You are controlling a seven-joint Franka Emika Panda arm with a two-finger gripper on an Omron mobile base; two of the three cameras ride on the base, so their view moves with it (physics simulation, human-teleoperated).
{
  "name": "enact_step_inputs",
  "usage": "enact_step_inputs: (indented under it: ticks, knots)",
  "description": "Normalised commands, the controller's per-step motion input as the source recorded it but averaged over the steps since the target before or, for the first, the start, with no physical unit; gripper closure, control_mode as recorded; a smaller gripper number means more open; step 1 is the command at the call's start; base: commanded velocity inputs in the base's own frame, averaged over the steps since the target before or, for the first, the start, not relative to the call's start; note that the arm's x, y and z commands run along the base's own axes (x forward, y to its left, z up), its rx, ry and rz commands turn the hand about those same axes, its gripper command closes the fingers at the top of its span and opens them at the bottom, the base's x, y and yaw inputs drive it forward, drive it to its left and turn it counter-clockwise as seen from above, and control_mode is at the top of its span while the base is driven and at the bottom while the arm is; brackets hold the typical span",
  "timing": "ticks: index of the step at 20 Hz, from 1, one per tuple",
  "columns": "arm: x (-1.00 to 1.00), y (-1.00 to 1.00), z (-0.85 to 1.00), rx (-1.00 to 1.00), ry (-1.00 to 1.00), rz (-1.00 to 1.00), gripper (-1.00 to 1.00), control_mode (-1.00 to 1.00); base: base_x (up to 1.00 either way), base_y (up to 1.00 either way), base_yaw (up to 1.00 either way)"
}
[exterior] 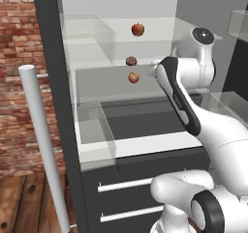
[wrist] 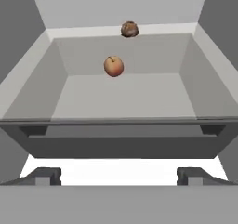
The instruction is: Pick up the peach and apple from the fridge and place one fruit on each plate on the dining counter.
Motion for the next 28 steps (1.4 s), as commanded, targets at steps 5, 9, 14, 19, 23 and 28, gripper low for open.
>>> enact_step_inputs:
  ticks: [5,9,14,19,23,28]
  knots:
    - [0.39,0.17,0.42,-0.03,-0.08,0.00,-1.00,-1.00,0.00,0.00,0.00]
    - [0.43,0.11,0.44,-0.06,-0.10,0.00,-1.00,-1.00,0.00,0.00,0.00]
    - [0.45,0.01,0.53,0.00,-0.16,0.00,-1.00,-1.00,0.00,0.00,0.00]
    - [0.41,0.05,0.51,0.00,-0.12,0.00,-1.00,-1.00,0.00,0.00,0.00]
    - [0.31,0.17,0.44,0.00,-0.05,0.00,-1.00,-1.00,0.00,0.00,0.00]
    - [0.23,0.18,0.19,0.00,0.00,-0.02,-1.00,-1.00,0.00,0.00,0.00]
